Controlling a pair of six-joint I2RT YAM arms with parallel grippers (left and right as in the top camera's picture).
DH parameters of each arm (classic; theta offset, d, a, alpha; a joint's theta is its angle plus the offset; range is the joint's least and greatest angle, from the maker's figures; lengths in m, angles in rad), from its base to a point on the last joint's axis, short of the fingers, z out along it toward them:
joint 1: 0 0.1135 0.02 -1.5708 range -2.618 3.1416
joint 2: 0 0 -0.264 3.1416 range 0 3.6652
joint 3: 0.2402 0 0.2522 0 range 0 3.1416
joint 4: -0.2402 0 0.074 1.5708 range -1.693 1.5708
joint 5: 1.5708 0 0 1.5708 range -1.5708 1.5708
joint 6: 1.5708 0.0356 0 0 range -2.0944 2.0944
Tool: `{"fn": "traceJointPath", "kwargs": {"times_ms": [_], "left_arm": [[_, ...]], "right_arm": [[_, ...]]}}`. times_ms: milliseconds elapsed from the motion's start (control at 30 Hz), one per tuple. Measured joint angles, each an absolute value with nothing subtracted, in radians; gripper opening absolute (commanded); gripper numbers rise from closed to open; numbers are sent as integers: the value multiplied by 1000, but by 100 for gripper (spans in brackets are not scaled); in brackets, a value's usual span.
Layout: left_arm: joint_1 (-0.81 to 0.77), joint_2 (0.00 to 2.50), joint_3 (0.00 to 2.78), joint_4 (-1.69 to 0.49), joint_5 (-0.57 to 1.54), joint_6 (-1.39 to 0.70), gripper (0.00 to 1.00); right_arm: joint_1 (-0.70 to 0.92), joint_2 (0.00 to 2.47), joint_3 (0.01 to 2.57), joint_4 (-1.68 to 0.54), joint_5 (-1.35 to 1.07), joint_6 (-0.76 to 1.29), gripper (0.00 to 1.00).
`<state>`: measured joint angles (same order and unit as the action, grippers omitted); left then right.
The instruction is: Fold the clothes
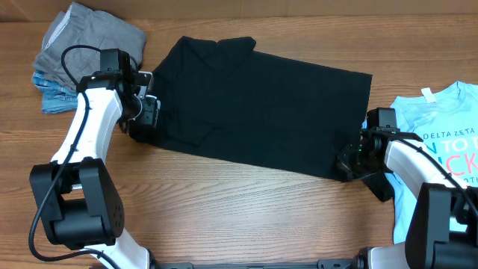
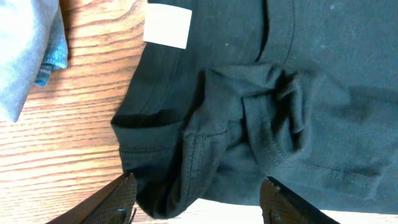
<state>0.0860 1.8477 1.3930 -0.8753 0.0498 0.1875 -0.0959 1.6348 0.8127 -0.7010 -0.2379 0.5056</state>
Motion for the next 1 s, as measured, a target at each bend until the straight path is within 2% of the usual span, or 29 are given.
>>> {"fn": "traceJointPath", "kwargs": {"times_ms": [200, 333, 367, 433, 533, 633, 867, 900, 933, 1000], "left_arm": [[86, 1848, 1331, -796, 60, 207, 65], [86, 1848, 1288, -730, 60, 235, 52], [86, 1848, 1279, -719, 60, 246, 46], [86, 1848, 1267, -709, 60, 263, 42], [86, 1848, 1263, -709, 57, 291, 45], [86, 1857, 1263, -714, 53, 303, 44], [86, 1882, 1262, -681, 46, 342, 17], [86, 1882, 1262, -675, 43, 344, 8], [86, 1882, 1262, -665, 36, 348, 4], [86, 1882, 1262, -661, 23, 357, 4]], "right_arm": [[-98, 1654, 830, -711, -246, 523, 19], [-98, 1656, 831, -711, -248, 524, 18], [-98, 1656, 831, -711, -247, 524, 18], [-98, 1656, 831, -711, -247, 524, 18], [-98, 1656, 831, -712, -247, 524, 18], [-98, 1656, 831, -714, -247, 524, 18], [-98, 1658, 833, -715, -247, 524, 18], [-98, 1658, 833, -716, -248, 524, 17], [-98, 1658, 833, -715, -248, 526, 17], [-98, 1658, 833, -715, -248, 533, 17]]}}
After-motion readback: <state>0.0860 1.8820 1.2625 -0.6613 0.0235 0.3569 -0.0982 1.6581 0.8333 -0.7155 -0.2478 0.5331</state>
